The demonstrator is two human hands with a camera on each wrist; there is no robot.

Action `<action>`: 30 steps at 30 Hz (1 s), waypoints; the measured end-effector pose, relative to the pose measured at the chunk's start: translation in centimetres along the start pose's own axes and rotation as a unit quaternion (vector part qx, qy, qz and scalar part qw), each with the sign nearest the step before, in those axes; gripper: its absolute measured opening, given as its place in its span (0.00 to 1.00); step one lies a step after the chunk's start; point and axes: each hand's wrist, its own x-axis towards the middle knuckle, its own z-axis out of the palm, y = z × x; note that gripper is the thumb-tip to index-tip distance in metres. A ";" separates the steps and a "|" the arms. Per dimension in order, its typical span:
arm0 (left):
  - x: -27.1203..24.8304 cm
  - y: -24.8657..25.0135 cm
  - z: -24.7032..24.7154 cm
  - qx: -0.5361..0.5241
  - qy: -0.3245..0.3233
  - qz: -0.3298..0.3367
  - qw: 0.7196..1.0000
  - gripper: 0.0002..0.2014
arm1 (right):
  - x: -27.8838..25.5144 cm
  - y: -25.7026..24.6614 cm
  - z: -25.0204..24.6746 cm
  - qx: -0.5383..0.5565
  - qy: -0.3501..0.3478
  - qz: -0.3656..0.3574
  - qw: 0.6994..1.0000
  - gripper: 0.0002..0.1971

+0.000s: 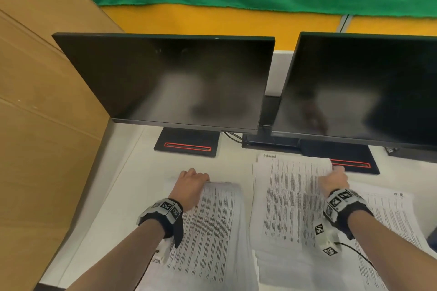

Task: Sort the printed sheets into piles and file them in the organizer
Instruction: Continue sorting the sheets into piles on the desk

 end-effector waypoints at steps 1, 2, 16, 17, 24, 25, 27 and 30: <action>0.5 0.1 -0.2 -0.015 -0.009 -0.012 1.000 0.11 | -0.6 -0.3 -0.1 -0.027 0.034 -0.014 0.999 0.28; 1.0 0.1 -0.4 -0.030 -0.017 -0.025 0.999 0.11 | -1.5 -0.8 -0.1 -0.057 0.065 -0.045 0.995 0.31; -0.4 -2.1 1.0 -0.053 0.057 -0.208 0.975 0.16 | -13.9 -5.6 12.7 -0.017 -0.275 -0.276 0.921 0.22; -1.1 -2.7 1.2 -0.050 0.038 -0.220 0.973 0.16 | -13.7 -5.7 12.9 -0.035 -0.275 -0.277 0.920 0.24; -2.0 -3.7 1.5 -0.012 -0.002 -0.144 0.990 0.17 | -13.3 -6.5 13.5 -0.169 -0.249 -0.315 0.900 0.24; -2.0 -3.5 1.4 -0.010 0.009 -0.129 0.992 0.13 | -13.5 -6.5 13.6 -0.179 -0.240 -0.319 0.899 0.25; -1.8 -3.4 1.3 -0.006 0.019 -0.103 0.995 0.05 | -13.7 -6.5 13.7 -0.191 -0.218 -0.331 0.898 0.29; -1.6 -3.6 0.8 -0.094 -0.030 -0.102 0.990 0.09 | -13.7 -6.2 13.6 -0.192 -0.207 -0.352 0.892 0.32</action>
